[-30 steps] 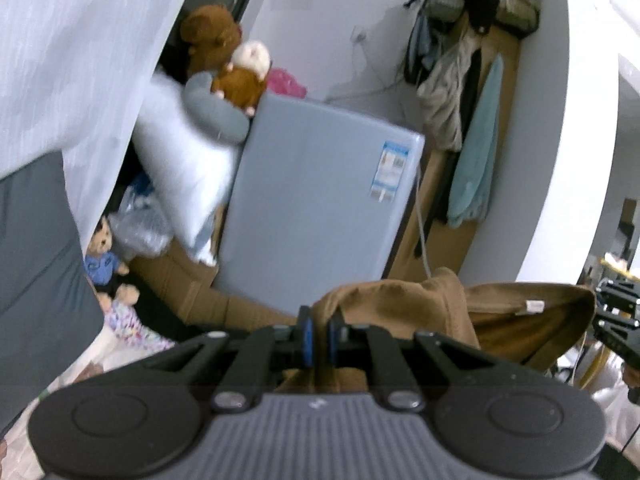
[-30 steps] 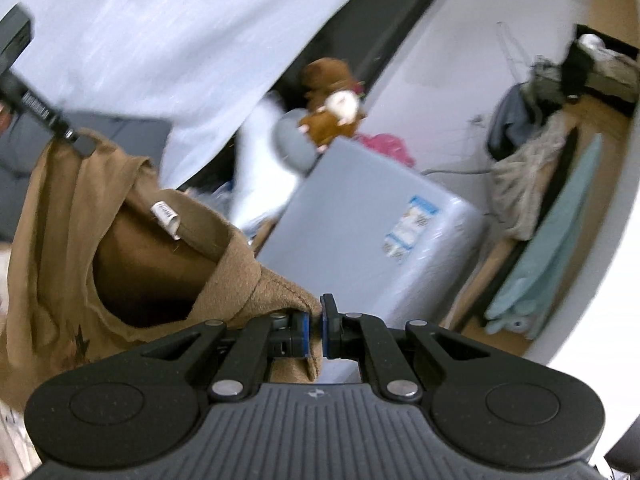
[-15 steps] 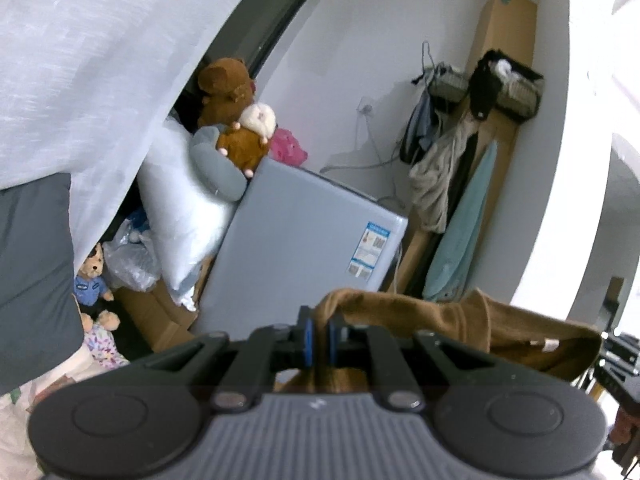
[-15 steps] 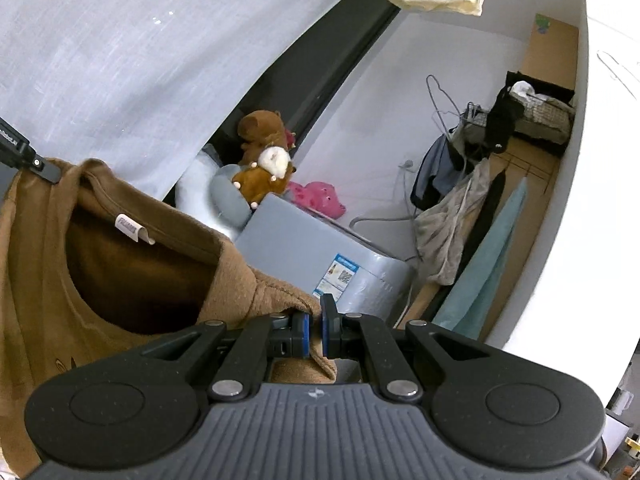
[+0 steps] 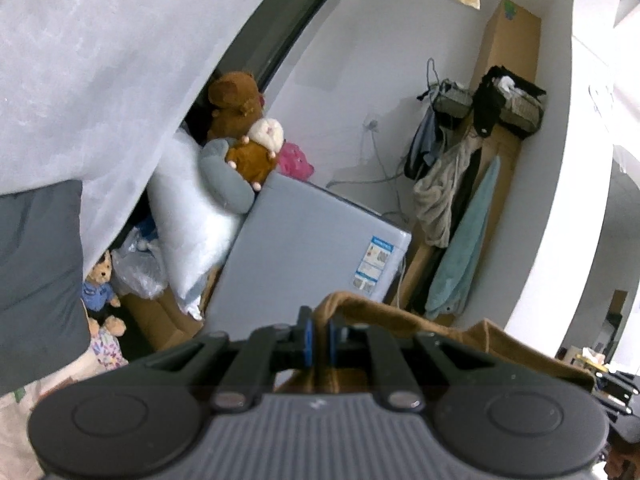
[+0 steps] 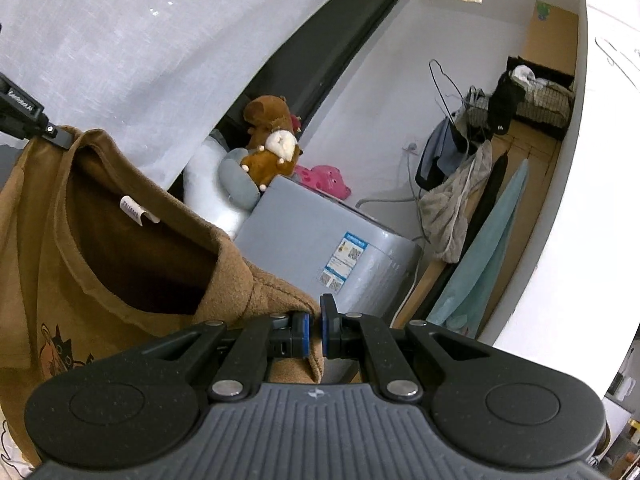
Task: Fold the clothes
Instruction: 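Raise the shirt off the bed with both grippers, letting it hang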
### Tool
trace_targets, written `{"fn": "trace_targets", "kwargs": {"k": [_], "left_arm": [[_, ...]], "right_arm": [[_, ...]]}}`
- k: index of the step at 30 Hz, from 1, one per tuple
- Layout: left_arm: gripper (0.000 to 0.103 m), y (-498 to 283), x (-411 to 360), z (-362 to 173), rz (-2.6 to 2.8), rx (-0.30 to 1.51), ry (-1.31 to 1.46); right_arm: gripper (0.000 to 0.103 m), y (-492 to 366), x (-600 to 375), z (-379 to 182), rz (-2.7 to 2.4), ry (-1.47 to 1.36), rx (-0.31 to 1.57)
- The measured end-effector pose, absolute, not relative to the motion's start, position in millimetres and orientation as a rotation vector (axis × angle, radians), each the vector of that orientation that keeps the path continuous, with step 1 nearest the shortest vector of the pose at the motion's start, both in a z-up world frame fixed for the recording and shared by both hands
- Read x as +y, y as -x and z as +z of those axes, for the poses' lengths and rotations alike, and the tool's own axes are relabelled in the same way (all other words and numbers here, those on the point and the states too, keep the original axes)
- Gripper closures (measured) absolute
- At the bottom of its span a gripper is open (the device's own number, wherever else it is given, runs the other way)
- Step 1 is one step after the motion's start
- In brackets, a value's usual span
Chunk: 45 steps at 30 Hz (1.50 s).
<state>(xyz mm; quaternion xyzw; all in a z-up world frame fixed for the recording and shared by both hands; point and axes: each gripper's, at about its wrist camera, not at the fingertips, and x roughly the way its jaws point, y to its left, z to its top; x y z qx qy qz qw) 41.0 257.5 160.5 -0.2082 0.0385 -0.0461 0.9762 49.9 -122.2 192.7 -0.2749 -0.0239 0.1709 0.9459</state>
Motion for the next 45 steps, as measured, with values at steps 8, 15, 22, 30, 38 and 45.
{"fn": "trace_targets", "kwargs": {"k": [8,15,22,30,38,45], "left_arm": [[0.095,-2.3,260.0,204.5,-0.154,-0.012,0.361],[0.095,45.8,254.7,244.5,-0.219,0.004,0.223],[0.095,100.0,253.8,264.4,-0.27,-0.044,0.153],[0.095,111.6,248.5,265.8,-0.313,-0.05,0.142],[0.095,43.4,250.7,209.5,-0.283,0.122,0.174],[0.095,-36.8,249.7,129.8,-0.221,0.269,0.194]], "right_arm": [[0.097,-19.3,-128.0,231.2,0.376,0.539,-0.1],[0.097,34.9,-141.2,256.7,0.433,0.61,-0.141],[0.097,107.3,-154.5,287.3,0.507,0.685,-0.205],[0.097,140.0,-162.5,300.3,0.518,0.715,-0.23],[0.097,80.9,-159.2,246.5,0.544,0.726,-0.034],[0.097,-4.5,-142.9,170.8,0.581,0.729,0.15]]}}
